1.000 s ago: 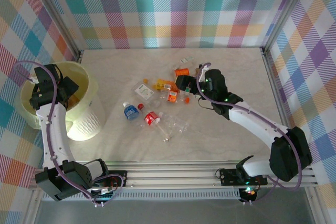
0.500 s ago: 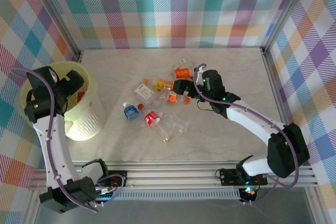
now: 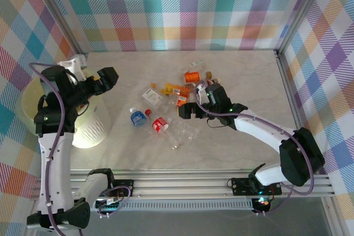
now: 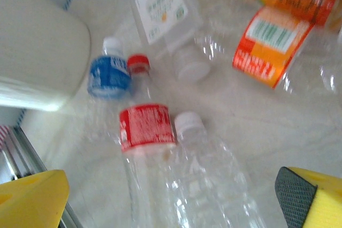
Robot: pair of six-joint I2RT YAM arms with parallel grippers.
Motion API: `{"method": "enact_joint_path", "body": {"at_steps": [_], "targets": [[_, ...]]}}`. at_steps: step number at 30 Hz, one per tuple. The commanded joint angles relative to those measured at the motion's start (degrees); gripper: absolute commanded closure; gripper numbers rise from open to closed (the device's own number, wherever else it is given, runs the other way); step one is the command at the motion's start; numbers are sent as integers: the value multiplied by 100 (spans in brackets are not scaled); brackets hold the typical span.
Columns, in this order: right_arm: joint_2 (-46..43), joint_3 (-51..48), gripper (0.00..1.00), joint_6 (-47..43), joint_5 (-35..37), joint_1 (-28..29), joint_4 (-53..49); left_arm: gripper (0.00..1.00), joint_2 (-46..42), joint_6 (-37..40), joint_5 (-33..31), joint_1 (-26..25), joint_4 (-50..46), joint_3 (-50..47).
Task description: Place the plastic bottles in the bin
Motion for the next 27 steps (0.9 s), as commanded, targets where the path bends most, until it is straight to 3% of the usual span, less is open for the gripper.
{"method": "enact_joint_path", "body": {"at_steps": [1,6,14,21,27], "targets": [[124,-171,0,-578,-104,146,-420,0,43,-205,276,-460,575,-197],[366,-363,0,-730,70,263,-403,0,336,-715,190,-1244,1112,-623],[523,-668,0,-695,294,357,-371,0,568,-1311,-1089,-2659,1938,-1524],[692,-954,5,-548,192,413,-72,0,750,-2140,-1877,-3236,2690,-2154],[752,-1100,14,-482,445,458,117,0,888,-2618,-2077,-3371,3033,-2545]]}}
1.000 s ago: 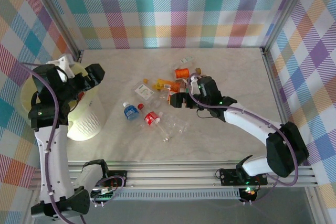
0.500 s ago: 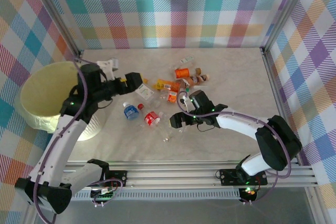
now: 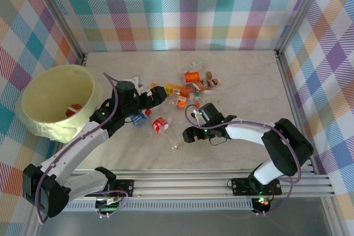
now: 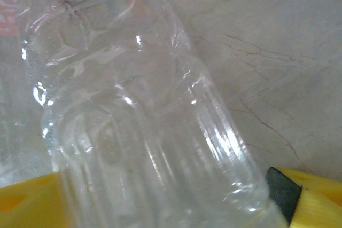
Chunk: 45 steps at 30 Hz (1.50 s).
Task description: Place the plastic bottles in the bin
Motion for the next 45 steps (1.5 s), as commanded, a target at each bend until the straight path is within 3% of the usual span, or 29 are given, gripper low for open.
{"method": "enact_joint_path", "body": {"at_steps": [1,7,14,23,40,43,45], "targets": [[6,-156,17,101,232,62,280,0,77,-355,-288,-94,409,-66],[-285,-349,32,270,675,62,671,0,181,-309,-403,-111,427,-25],[-755,-406,39,374,1051,62,860,0,337,-342,-397,-128,507,-10],[-1423,-404,40,794,853,62,2062,0,604,-349,29,-192,1336,-163],[-921,72,38,1498,-374,98,3782,0,1242,-383,847,-381,2582,-45],[-828,92,38,1723,-526,102,4096,4,1237,-326,861,-433,2586,-40],[-757,116,37,1815,-579,98,4155,15,1227,-291,882,-442,2586,-33]]}}
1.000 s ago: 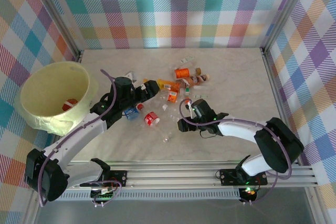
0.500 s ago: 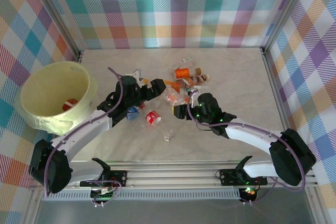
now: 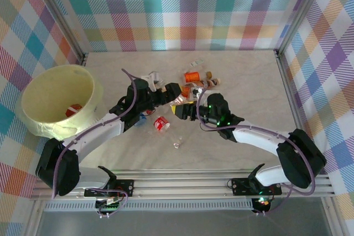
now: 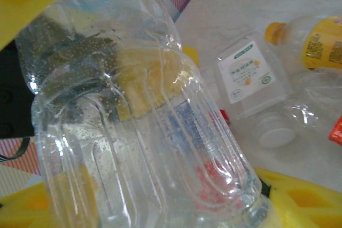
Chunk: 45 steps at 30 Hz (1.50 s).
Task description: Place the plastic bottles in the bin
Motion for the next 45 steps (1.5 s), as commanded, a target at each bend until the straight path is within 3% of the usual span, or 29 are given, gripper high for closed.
{"method": "enact_joint_path", "body": {"at_steps": [1,6,10,15,17,24,34,45], "targets": [[112,234,37,258,-344,41,568,22,14,78,192,-69,263,98],[144,361,34,96,-459,39,461,39,-7,208,245,-85,-51,213],[153,570,28,-18,-658,39,30,42,-90,259,20,-85,-254,204],[62,598,13,-65,-523,39,-274,43,-275,660,-528,-84,-942,420],[-45,608,0,-248,-401,39,-561,43,-353,894,-899,-85,-1472,633],[-595,541,0,-722,531,39,-1428,44,-606,1331,-1973,-84,-2611,1034],[-805,496,0,-651,2223,39,-1976,44,-1148,2027,-3216,-85,-3950,1626],[-700,523,0,-406,2887,38,-2213,43,-2135,3046,-5211,-80,-4611,2201]]}}
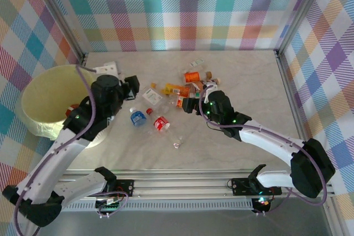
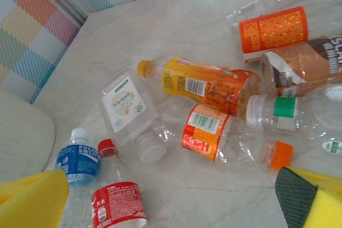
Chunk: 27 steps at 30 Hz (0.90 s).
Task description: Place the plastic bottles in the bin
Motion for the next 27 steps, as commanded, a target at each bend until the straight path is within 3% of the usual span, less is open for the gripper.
{"method": "enact_joint_path", "body": {"at_steps": [1,6,12,15,21,27], "targets": [[-18,84,0,120,273,40,-60,43,-118,721,-1240,-37,-255,224],[9,101,0,107,296,43,-64,44,29,1452,-2228,97,-209,612],[9,44,0,198,313,39,-27,44,112,1658,-2268,535,-11,942],[-5,24,0,248,282,37,-21,44,220,1600,-2281,1023,-115,1072],[-43,17,0,230,314,36,-66,45,238,967,-1042,2796,-493,1082],[-20,13,0,225,343,36,-95,45,327,520,553,3923,-1132,1207]]}}
